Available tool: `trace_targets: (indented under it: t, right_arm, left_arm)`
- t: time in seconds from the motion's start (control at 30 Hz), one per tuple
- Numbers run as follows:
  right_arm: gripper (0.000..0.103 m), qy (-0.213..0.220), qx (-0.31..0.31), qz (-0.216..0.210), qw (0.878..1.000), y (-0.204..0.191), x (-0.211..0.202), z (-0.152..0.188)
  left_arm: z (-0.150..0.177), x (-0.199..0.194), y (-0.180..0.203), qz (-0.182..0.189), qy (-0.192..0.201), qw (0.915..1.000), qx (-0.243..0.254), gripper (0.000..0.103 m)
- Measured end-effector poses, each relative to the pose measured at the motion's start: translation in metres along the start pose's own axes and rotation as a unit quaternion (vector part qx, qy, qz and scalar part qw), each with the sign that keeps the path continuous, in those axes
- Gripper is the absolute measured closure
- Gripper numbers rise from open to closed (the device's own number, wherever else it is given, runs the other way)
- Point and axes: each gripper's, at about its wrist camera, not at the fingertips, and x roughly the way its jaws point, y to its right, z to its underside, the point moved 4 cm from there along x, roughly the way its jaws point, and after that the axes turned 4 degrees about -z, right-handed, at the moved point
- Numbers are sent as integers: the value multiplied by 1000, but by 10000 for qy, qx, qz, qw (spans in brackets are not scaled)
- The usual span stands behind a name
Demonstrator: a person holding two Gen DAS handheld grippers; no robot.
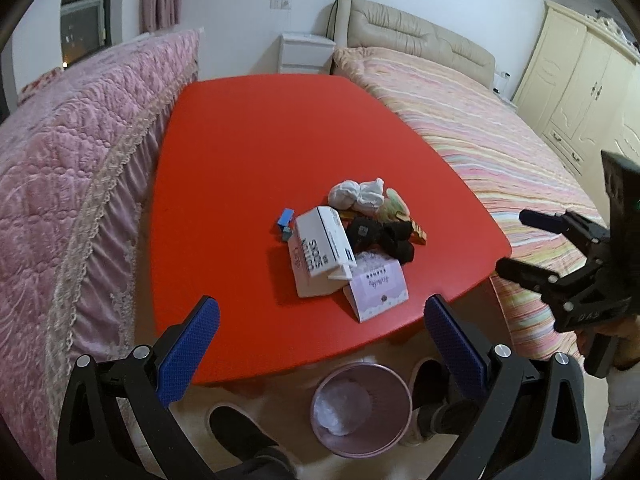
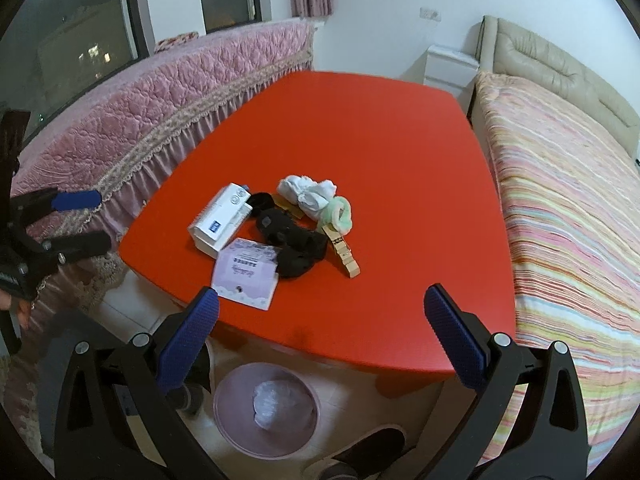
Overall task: Collect trash
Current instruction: 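Grasp the white COTTON SOCKS box with the left gripper while the right gripper grasps the wooden clothespin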
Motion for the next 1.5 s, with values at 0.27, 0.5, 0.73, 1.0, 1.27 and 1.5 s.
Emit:
trace_targets:
  t: [0.27,0.5,0.73,1.0,1.27,1.5]
  right_arm:
    - [3,-492,-365,-115,9981,16,46,-14]
    - [3,-945,-674,-187,9931,24,82,-21]
    - [5,-1107,-849,-354,9896,25,102,-22]
    - [41,-1247,-779,-451,9881,27,119,-22]
    - [89,-1243,-739,-401,9887,25,122,-18]
    - [89,-1070,-552,-311,9922,27,112,-16]
  left_arm:
    - [-29,41,-4,260,-583,9977,-232,6]
    - [-33,91,-13,258,-1341,9889,-587,6]
    - [-34,108,-10,402,-1574,9845,-665,6]
    - [-30,118,-9,374,-1693,9829,-621,28]
    - [-23,113,-7,306,-1654,9847,-454,73]
    - [-27,102,-13,222,-1333,9903,-325,76]
